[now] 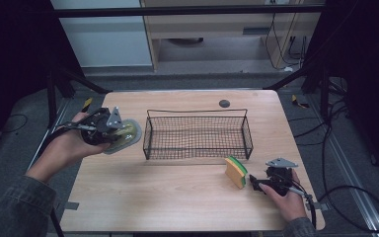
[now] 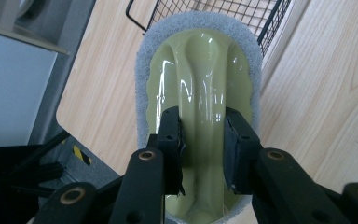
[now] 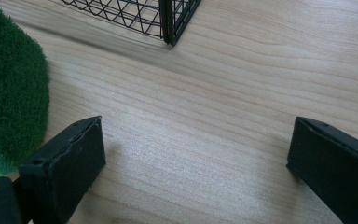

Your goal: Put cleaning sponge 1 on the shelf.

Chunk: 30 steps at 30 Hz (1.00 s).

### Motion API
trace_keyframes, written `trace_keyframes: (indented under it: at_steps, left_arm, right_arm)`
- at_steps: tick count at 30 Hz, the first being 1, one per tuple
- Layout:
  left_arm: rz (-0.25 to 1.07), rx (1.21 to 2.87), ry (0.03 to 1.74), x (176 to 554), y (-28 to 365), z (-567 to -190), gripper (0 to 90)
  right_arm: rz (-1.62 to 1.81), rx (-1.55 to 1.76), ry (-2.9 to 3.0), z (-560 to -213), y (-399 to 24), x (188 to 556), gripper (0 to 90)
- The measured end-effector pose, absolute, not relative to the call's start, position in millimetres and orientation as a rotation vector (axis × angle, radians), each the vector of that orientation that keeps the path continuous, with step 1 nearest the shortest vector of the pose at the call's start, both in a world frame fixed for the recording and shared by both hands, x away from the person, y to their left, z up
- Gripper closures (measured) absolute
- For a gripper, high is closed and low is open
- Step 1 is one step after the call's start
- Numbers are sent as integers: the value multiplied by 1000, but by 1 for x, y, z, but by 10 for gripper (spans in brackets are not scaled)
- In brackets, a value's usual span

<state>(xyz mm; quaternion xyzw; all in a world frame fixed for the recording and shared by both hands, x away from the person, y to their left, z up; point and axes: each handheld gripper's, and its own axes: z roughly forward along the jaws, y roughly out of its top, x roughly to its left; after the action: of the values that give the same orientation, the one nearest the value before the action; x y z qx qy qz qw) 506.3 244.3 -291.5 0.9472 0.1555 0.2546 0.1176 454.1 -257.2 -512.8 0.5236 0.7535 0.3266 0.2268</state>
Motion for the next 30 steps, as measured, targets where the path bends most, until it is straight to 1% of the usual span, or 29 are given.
trace_keyframes:
  at_steps: [3,6,10,18,30]
  left_arm:
    - [755,2765,440,511,239,-293,709]
    - [731,2753,461,517,232,-296,709]
    - [732,2745,440,524,221,-297,709]
    - [782,2729,345,531,200,-296,709]
    - [833,2724,247,541,172,-290,709]
  right_arm:
    - [903,1444,2077,-513,-257,454,42]
    - [897,1433,2081,-513,-258,455,39]
    - [896,1434,2082,-513,-257,456,37]
    - [896,1428,2084,-513,-258,457,37]
    - [896,1425,2086,-513,-257,458,37]
